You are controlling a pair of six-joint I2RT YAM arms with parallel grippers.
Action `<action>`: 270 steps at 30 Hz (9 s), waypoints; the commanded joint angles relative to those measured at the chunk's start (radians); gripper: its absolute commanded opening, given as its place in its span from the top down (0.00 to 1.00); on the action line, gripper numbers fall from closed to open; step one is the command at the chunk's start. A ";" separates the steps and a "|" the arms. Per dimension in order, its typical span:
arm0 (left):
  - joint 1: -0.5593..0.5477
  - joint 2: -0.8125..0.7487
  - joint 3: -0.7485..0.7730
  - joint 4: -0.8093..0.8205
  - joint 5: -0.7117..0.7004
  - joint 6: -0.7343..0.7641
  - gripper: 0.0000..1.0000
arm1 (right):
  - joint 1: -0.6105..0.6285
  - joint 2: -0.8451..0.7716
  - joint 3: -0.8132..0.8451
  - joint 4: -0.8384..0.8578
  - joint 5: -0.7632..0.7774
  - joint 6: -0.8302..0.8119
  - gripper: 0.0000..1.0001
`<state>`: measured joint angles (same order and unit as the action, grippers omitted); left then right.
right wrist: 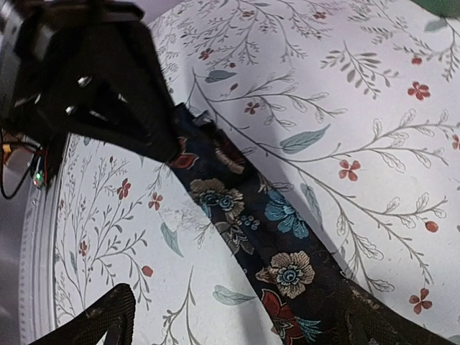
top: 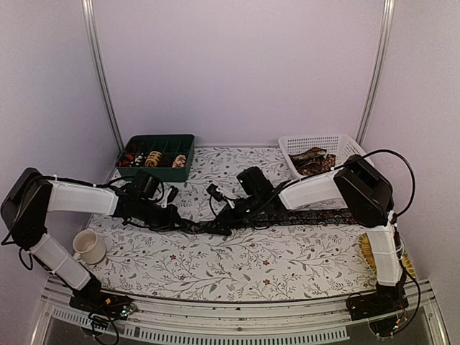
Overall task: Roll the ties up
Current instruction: Roll the tie at the center of the board.
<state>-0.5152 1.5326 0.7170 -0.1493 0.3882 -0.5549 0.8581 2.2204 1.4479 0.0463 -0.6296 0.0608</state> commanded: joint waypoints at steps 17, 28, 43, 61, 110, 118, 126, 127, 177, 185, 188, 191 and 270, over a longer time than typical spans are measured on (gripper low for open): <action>0.001 -0.037 -0.064 0.014 -0.025 -0.084 0.91 | 0.140 0.190 0.327 -0.153 0.071 -0.647 0.00; 0.002 -0.090 -0.122 0.078 -0.012 -0.153 0.92 | 0.154 0.262 0.374 -0.305 0.163 -0.691 0.03; 0.001 -0.120 -0.164 0.089 -0.019 -0.199 0.90 | 0.187 0.337 0.458 -0.360 0.219 -0.698 0.20; 0.001 -0.139 -0.171 0.085 -0.021 -0.191 0.79 | 0.200 0.341 0.455 -0.328 0.195 -0.620 0.52; -0.025 -0.098 0.001 -0.226 -0.282 -0.046 1.00 | 0.165 -0.173 0.009 -0.133 0.231 -0.206 0.09; -0.077 -0.024 0.122 -0.362 -0.419 -0.006 1.00 | 0.038 -0.267 -0.136 0.121 -0.095 0.172 0.10; -0.096 0.042 0.194 -0.438 -0.522 0.012 1.00 | -0.083 -0.248 -0.230 0.256 -0.178 0.460 0.22; -0.099 0.048 0.202 -0.445 -0.535 0.009 1.00 | -0.092 -0.243 -0.241 0.258 -0.171 0.472 0.23; -0.425 0.600 0.747 -0.963 -1.075 -0.175 0.99 | -0.118 -0.163 -0.290 0.328 -0.139 0.660 0.27; -0.425 0.602 0.749 -0.905 -1.029 -0.145 0.94 | -0.123 -0.168 -0.283 0.283 -0.124 0.642 0.27; -0.426 0.608 0.750 -0.890 -1.020 -0.137 0.91 | -0.126 -0.164 -0.279 0.268 -0.116 0.637 0.27; -0.424 0.604 0.743 -0.861 -0.997 -0.125 0.87 | -0.128 -0.158 -0.276 0.261 -0.114 0.637 0.27; 0.222 -0.053 -0.283 0.602 0.138 -0.290 0.25 | 0.018 0.277 0.308 0.251 -0.285 0.766 0.57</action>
<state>-0.3164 1.4235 0.4549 0.2932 0.4225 -0.8127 0.8707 2.3924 1.7031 0.2558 -0.8650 0.7822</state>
